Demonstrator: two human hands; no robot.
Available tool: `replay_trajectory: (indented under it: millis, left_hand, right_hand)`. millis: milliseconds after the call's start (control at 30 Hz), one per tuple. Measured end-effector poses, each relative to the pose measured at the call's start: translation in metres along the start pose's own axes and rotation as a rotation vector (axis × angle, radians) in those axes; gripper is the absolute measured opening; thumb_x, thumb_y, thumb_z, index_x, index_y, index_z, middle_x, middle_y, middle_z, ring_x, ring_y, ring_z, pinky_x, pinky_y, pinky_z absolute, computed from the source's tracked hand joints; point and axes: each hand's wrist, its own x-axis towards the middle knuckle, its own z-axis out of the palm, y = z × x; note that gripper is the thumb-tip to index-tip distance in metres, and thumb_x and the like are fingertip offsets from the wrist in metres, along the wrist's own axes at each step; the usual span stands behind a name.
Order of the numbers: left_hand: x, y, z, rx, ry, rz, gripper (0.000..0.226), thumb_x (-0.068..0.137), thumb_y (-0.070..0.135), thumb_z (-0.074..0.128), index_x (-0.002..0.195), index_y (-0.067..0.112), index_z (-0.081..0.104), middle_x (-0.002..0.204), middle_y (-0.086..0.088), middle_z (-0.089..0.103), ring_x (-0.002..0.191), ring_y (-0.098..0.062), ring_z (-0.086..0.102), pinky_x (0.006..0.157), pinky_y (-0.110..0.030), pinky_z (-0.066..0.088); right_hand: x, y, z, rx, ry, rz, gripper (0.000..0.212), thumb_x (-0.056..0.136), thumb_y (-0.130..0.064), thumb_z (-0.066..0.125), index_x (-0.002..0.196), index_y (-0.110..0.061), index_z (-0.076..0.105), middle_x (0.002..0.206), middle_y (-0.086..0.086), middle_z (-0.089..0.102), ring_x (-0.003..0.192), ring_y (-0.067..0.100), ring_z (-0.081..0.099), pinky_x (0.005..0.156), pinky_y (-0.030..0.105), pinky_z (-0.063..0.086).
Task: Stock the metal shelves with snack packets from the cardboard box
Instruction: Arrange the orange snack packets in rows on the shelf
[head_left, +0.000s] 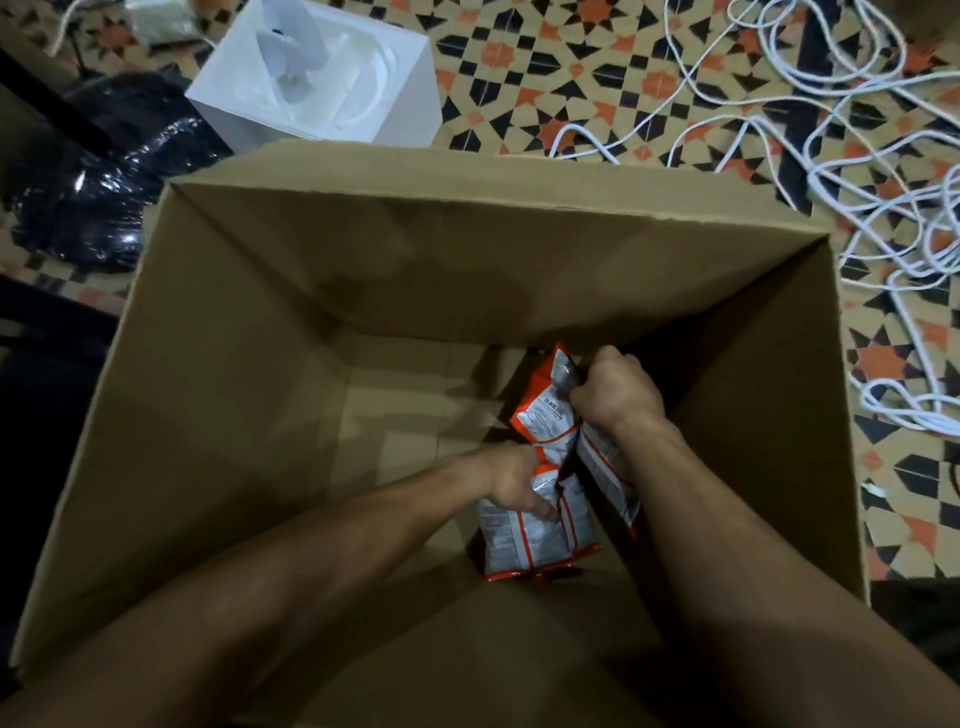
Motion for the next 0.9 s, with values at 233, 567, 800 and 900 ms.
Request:
replay_trajectory:
  millis: [233, 567, 800, 900]
  left_hand:
    - [-0.083, -0.039, -0.039, -0.035, 0.103, -0.207, 0.036, 0.083, 0.045, 0.073, 0.098, 0.013, 0.065, 0.107, -0.004, 0.07, 0.087, -0.019, 0.065, 0.08, -0.033, 0.053]
    - [-0.257, -0.028, -0.029, -0.303, 0.853, -0.201, 0.031, 0.081, 0.044, 0.076, 0.106, 0.025, 0.072, 0.102, 0.007, 0.074, 0.09, -0.004, 0.064, 0.068, -0.013, 0.04]
    - [-0.36, 0.022, 0.01, -0.428, 1.18, -0.103, 0.017, 0.079, 0.043, 0.079, 0.084, 0.041, 0.063, 0.085, 0.023, 0.068, 0.078, 0.01, 0.065, 0.071, -0.017, 0.054]
    - [-0.409, 0.045, 0.029, -0.393, 1.302, -0.059, 0.02, 0.076, 0.044, 0.081, 0.079, 0.045, 0.061, 0.087, 0.021, 0.068, 0.08, 0.009, 0.064, 0.07, -0.013, 0.051]
  right_hand:
    - [-0.022, -0.025, -0.008, 0.107, -0.032, -0.177, 0.037, 0.081, -0.029, 0.068, 0.113, -0.012, 0.068, 0.115, 0.015, 0.067, 0.108, 0.032, 0.063, 0.094, 0.039, 0.053]
    - [-0.106, -0.061, -0.049, 0.336, 0.062, -0.606, 0.021, 0.084, -0.015, 0.07, 0.105, -0.018, 0.074, 0.106, 0.001, 0.075, 0.105, 0.015, 0.067, 0.097, 0.031, 0.05]
    - [-0.186, -0.093, -0.092, 0.592, 0.063, -0.823, 0.027, 0.082, -0.023, 0.063, 0.106, -0.021, 0.074, 0.102, -0.011, 0.075, 0.097, 0.007, 0.07, 0.094, 0.04, 0.056]
    - [-0.231, -0.113, -0.109, 0.664, 0.05, -0.951, 0.017, 0.091, -0.016, 0.063, 0.102, -0.025, 0.073, 0.103, -0.008, 0.075, 0.094, 0.004, 0.069, 0.083, 0.03, 0.056]
